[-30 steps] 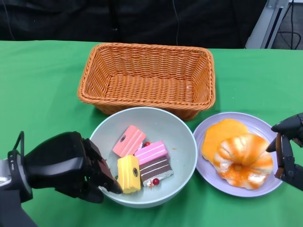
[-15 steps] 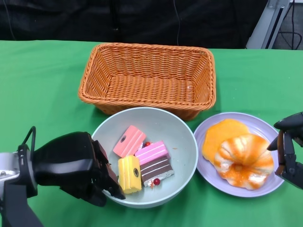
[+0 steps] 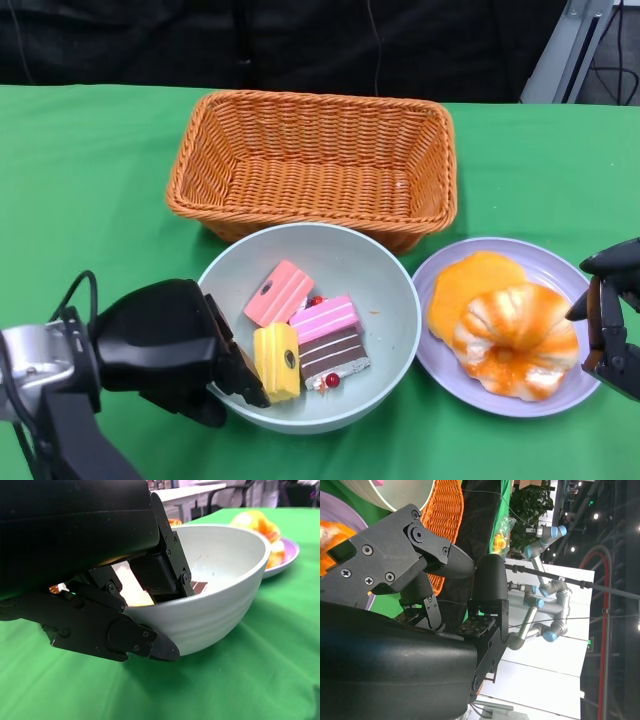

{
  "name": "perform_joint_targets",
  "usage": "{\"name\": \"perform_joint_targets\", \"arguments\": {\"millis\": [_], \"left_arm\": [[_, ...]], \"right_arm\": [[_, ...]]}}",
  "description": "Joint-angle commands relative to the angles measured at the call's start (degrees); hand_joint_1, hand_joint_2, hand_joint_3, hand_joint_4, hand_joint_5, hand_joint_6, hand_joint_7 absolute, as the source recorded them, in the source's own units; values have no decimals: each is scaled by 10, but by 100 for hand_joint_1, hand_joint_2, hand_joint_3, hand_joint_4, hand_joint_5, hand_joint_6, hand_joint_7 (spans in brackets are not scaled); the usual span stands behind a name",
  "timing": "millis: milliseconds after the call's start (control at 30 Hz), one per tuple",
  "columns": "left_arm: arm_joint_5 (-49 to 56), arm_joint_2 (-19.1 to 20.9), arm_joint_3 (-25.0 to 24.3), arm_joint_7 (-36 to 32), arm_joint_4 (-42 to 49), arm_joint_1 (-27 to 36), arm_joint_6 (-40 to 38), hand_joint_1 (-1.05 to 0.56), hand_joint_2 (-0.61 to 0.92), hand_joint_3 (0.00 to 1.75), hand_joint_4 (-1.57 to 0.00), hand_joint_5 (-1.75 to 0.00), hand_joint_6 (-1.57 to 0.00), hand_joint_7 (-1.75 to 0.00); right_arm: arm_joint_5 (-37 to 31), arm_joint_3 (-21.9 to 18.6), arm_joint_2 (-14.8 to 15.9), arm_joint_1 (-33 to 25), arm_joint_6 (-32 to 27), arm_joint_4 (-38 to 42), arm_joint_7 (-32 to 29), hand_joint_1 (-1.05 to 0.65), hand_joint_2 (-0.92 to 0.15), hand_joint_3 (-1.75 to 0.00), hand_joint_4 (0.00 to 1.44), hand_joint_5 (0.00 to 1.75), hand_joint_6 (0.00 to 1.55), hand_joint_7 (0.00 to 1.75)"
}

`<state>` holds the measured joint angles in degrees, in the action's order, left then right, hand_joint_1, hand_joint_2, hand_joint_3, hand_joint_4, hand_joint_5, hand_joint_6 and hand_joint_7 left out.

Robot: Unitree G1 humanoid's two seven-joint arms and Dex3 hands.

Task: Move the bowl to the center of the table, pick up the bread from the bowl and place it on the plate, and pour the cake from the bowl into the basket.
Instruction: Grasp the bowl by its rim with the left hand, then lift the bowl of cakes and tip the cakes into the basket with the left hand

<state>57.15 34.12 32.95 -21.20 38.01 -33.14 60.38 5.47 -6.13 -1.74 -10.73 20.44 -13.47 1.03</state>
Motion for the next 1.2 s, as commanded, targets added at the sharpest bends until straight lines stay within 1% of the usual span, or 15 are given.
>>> {"name": "perform_joint_targets", "arguments": {"millis": [33,133,167,200,233,267,367,500,600,667,700,767,1067,1133,1200], "left_arm": [[-9,2,-5,13,-16,16,-21,-34,92,4,-106,-1,-101,0],[-6,-3,-4,-9,-12,18,-20,-28,91,2,-119,-7,-111,-5],[-4,-5,-3,-17,-8,17,-18,-25,90,2,-122,-20,-117,-8],[0,-6,-2,-28,-4,16,-17,-23,90,1,-109,-59,-119,-14],[2,-7,-1,-38,1,15,-13,-22,91,1,-91,-111,-107,-49],[3,-8,0,-45,5,14,-11,-20,92,1,-80,-140,-91,-86],[-3,-8,1,-55,24,7,8,-20,92,7,-69,-164,-73,-120],[-15,-7,-3,-54,41,2,33,-22,92,14,-67,-171,-66,-137],[-17,-6,-7,-58,46,1,40,-22,92,16,-68,-172,-65,-141],[-26,-6,-11,-58,50,1,48,-23,92,17,-68,-172,-65,-141],[-32,-6,-13,-56,52,2,52,-22,92,17,-70,-169,-68,-130],[-46,-5,-19,-50,55,3,59,-22,92,15,-71,-168,-71,-126],[-98,23,-50,-20,52,10,108,-20,91,11,-71,-169,-73,-129],[-117,31,-63,-9,47,14,122,-19,91,11,-70,-173,-67,-143],[-138,37,-76,3,42,19,135,-19,91,11,-70,-174,-68,-141]], "right_arm": [[9,-4,1,-2,-3,-3,-1,-17,-55,-108,68,166,64,130],[5,-3,2,-3,-3,-4,-2,-16,-55,-107,67,165,64,129],[5,-3,2,-3,-4,-4,-2,-16,-55,-107,67,165,64,129],[5,-2,1,-3,-6,-5,-3,-16,-55,-107,67,165,64,129],[4,-2,1,-3,-6,-5,-3,-16,-55,-107,67,165,65,128],[2,-1,1,-3,-7,-6,-4,-16,-55,-107,68,165,65,128],[1,-2,1,-1,-5,-2,-5,-16,-55,-107,68,164,65,128],[2,0,-2,0,-5,0,-6,-16,-55,-106,68,163,66,127],[-1,1,-3,0,-6,-1,-7,-16,-55,-105,68,163,66,127],[-4,2,-3,0,-5,-1,-9,-15,-55,-105,67,163,65,127],[-6,2,-4,-1,-5,-2,-11,-16,-55,-105,68,163,65,127],[-5,3,-7,-2,-11,-6,-13,-16,-54,-106,68,162,66,127],[-4,4,-9,-3,-16,-9,-9,-14,-53,-108,68,162,65,126],[-3,4,-10,-3,-21,-13,-10,-15,-53,-108,67,163,65,126],[-3,4,-13,-5,-30,-20,-14,-15,-53,-108,68,163,66,126]]}}
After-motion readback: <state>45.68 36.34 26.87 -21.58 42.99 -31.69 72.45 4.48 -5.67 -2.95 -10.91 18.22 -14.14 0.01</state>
